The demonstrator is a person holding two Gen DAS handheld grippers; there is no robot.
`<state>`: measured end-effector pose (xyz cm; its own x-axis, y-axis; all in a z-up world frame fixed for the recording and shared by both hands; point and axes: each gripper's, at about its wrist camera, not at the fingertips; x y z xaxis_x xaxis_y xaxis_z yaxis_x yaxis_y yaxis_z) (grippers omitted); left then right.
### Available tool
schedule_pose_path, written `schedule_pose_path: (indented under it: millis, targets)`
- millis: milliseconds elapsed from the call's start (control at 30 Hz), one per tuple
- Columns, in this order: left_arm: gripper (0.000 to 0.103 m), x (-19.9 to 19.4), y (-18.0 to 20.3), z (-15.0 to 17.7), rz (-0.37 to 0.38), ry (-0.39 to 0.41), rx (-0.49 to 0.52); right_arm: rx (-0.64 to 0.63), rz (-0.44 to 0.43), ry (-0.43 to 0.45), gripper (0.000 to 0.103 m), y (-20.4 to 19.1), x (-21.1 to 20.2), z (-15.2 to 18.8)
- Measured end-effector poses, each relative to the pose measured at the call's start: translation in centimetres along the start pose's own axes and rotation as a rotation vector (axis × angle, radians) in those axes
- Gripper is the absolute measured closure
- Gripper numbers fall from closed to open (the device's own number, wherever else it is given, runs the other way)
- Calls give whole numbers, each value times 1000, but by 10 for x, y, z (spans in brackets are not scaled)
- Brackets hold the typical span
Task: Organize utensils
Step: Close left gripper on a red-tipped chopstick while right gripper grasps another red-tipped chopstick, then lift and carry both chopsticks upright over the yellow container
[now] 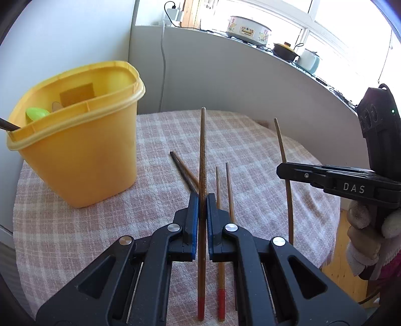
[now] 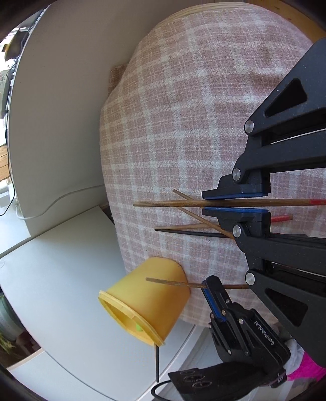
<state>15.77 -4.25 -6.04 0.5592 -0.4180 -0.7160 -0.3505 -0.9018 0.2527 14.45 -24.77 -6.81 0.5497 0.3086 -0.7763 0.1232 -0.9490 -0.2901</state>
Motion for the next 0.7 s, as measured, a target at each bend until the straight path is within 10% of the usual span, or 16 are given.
schedule_pose_path:
  millis: [700]
  targets:
    - [99, -131, -23, -41, 17, 332, -44, -218, 43, 317, 99, -71, -81, -24]
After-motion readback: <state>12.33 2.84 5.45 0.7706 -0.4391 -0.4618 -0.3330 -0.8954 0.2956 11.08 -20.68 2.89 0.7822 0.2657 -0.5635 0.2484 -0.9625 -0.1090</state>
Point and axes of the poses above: each gripper's, at about its wrist camera, not at the fingertips, and x roughly the way its jaws point, y to its right, z to its underside, and after that the axes turned 2 degrees about -x, right-handed
